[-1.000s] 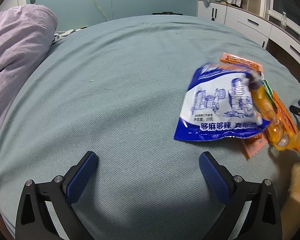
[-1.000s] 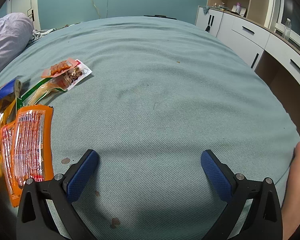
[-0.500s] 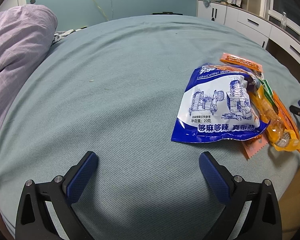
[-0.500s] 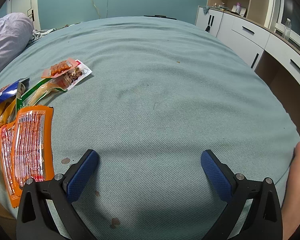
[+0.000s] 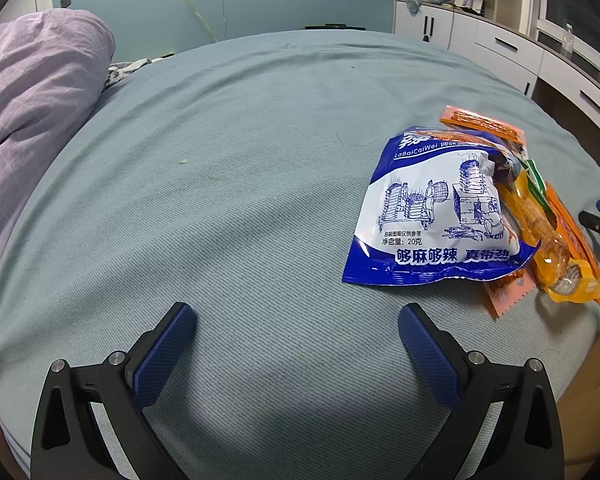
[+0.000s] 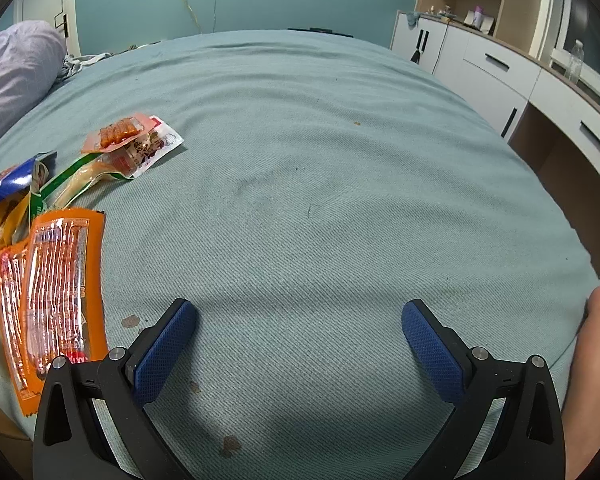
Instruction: Organize snacks
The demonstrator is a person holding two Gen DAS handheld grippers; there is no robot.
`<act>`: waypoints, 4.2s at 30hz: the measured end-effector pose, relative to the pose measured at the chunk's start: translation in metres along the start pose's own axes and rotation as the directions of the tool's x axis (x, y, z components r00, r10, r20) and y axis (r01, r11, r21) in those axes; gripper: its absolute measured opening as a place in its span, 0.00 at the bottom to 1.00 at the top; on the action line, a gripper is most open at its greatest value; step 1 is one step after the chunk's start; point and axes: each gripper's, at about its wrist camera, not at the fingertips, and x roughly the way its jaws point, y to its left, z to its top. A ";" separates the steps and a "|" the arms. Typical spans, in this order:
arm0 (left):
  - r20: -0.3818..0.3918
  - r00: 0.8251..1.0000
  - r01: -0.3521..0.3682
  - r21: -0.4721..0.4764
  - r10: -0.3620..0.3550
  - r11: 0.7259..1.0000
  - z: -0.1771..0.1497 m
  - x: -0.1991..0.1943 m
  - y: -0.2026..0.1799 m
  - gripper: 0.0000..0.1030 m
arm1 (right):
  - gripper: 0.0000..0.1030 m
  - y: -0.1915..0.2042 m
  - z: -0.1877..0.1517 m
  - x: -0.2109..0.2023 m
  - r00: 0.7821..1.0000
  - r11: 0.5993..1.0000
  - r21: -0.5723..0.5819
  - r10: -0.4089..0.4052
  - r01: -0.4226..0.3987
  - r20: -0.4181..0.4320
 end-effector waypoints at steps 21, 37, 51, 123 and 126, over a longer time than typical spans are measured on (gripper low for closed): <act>-0.104 0.994 0.023 0.026 -0.020 0.999 0.012 -0.001 -0.003 1.00 | 1.00 0.031 0.062 -0.041 0.965 0.989 -0.084 0.100 -0.124 -0.243; 0.066 0.960 -0.277 0.076 0.272 0.958 0.072 -0.206 -0.041 1.00 | 1.00 0.080 0.106 -0.241 0.988 0.983 -0.150 0.088 -0.107 -0.128; -0.135 0.991 0.002 0.173 0.022 0.985 0.043 -0.213 -0.061 1.00 | 1.00 0.139 0.063 -0.251 0.945 0.940 -0.278 0.106 -0.196 -0.308; -0.243 0.969 0.081 0.133 -0.047 0.988 0.081 -0.162 -0.068 1.00 | 1.00 0.101 0.075 -0.126 0.861 0.963 -0.069 0.198 -0.260 -0.469; -0.256 0.965 0.084 0.134 -0.047 0.987 0.081 -0.153 -0.068 1.00 | 0.99 0.100 0.066 -0.095 0.852 0.965 -0.074 0.186 -0.253 -0.489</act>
